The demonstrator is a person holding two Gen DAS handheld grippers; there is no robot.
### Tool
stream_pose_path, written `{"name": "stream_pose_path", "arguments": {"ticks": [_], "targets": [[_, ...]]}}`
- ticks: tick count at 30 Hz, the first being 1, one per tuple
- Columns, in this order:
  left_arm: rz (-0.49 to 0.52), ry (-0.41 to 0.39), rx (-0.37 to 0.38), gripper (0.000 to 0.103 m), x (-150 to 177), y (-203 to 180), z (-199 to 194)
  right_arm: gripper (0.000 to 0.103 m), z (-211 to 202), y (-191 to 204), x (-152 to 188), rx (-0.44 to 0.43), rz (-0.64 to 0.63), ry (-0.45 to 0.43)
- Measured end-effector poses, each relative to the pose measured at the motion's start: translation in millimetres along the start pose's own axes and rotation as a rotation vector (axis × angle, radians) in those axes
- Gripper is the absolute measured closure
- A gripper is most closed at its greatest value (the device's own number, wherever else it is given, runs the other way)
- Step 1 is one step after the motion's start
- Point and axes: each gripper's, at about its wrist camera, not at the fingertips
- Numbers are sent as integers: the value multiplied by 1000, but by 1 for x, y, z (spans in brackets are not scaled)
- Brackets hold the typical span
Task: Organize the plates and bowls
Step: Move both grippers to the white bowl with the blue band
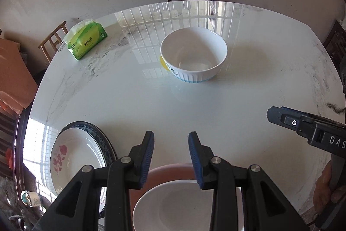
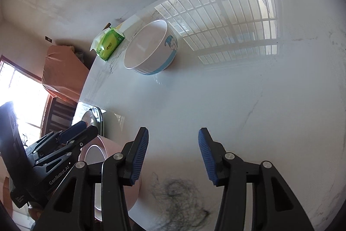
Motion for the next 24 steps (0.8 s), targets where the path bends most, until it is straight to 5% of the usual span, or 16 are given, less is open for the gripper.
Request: {"name": "stream_pose_path", "arguments": {"ticks": [10, 24], "targets": [[-22, -3, -15, 69, -45, 7, 14, 52, 11, -2, -39, -18, -3, -19], [-56, 104, 18, 69, -86, 10, 73, 52, 39, -3, -94, -31, -10, -54]]}}
Point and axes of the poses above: each gripper's, at about its wrist camera, not at the fingertips, and z roughly the way its jaws point, y to its left, x to its underside, and after that the axes turned 15 degrees about -x, right-handed
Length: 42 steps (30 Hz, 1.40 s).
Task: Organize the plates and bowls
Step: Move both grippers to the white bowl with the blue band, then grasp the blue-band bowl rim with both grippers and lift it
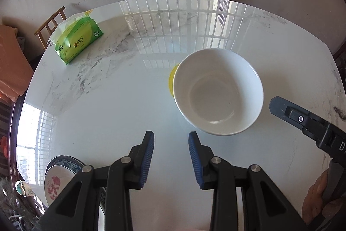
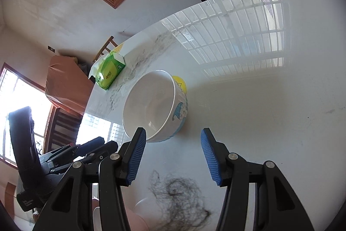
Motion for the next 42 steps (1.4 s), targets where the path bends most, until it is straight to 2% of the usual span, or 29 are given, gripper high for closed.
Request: {"name": "stream_pose_path", "arguments": {"ticks": [12, 20, 29, 35, 42], "targets": [[-15, 32, 16, 69, -14, 4, 16, 50, 33, -12, -14, 8, 24, 35], [-67, -8, 57, 68, -20, 23, 3, 50, 42, -17, -17, 20, 27, 49], [-84, 33, 102, 64, -36, 17, 25, 50, 50, -19, -21, 20, 31, 63], [-83, 68, 105, 64, -42, 10, 43, 50, 53, -19, -26, 48, 22, 80], [-100, 106, 147, 64, -43, 1, 64, 50, 60, -23, -28, 80, 11, 111]]}}
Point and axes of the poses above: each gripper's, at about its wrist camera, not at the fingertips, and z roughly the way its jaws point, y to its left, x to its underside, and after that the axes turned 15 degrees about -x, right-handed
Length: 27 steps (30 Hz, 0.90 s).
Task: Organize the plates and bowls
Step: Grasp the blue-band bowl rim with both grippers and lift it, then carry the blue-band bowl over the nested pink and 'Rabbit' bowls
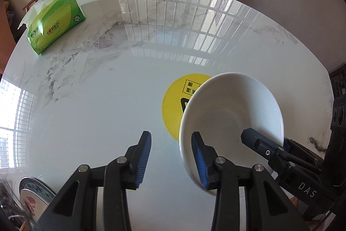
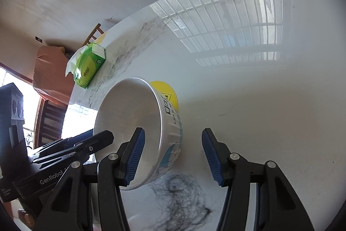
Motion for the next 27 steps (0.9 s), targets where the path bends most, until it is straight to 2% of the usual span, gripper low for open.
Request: {"name": "stream_pose_path", "arguments": {"ticks": [1, 2, 3, 4, 5, 7, 9, 11, 27], "targets": [[-2, 9, 10, 64, 0, -1, 5, 51, 2, -2, 0, 2, 4, 6], [-6, 24, 36, 69, 0, -2, 11, 58, 5, -4, -1, 2, 7, 16], [-10, 31, 86, 80, 0, -2, 13, 65, 6, -5, -1, -15, 8, 25], [4, 32, 93, 90, 0, -6, 12, 71, 8, -7, -1, -32, 9, 37], [13, 16, 71, 91, 1, -9, 8, 83, 10, -7, -1, -43, 9, 50], [18, -21, 44, 92, 4, -13, -4, 83, 12, -5, -2, -55, -15, 56], [18, -40, 52, 92, 8, -12, -16, 85, 13, -4, -1, -31, -23, 60], [30, -67, 46, 92, 16, -14, -31, 87, 8, -4, 1, -44, -15, 61], [71, -198, 63, 91, 108, -8, -137, 87, -84, 52, 66, -105, -56, -12]]}}
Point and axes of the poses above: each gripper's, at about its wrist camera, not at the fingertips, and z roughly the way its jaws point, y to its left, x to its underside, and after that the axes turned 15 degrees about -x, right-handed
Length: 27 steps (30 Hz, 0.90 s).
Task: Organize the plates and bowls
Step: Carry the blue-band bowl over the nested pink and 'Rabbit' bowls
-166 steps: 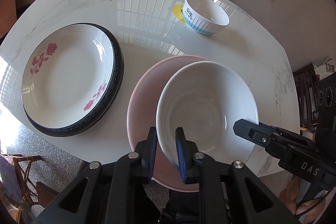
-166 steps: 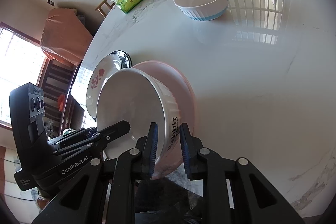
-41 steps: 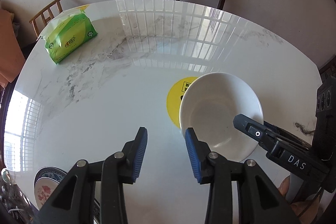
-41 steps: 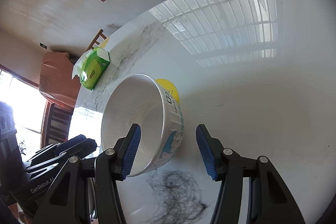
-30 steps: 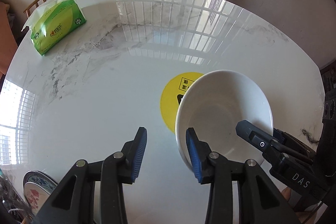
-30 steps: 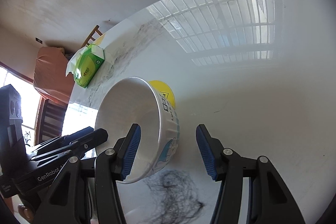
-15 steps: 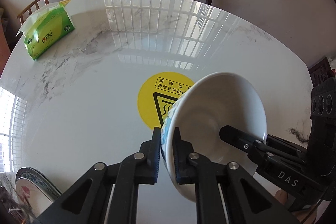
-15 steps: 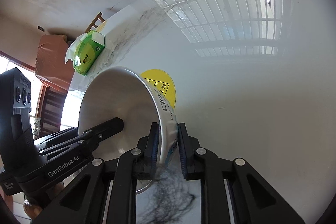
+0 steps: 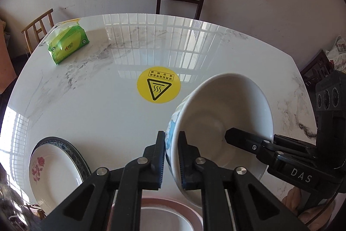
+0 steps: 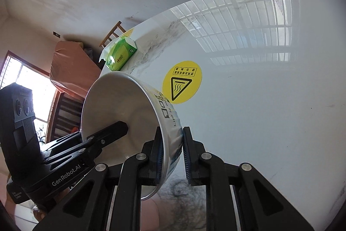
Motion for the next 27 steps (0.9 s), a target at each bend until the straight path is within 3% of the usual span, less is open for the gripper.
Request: {"name": "stream_pose_path", "arguments": {"ticks": [13, 27], "targets": [[14, -43, -20, 91, 76, 8, -54, 86, -23, 36, 67, -30, -17, 10], [10, -35, -49, 91, 129, 35, -59, 86, -13, 53, 118, -26, -34, 51]]}}
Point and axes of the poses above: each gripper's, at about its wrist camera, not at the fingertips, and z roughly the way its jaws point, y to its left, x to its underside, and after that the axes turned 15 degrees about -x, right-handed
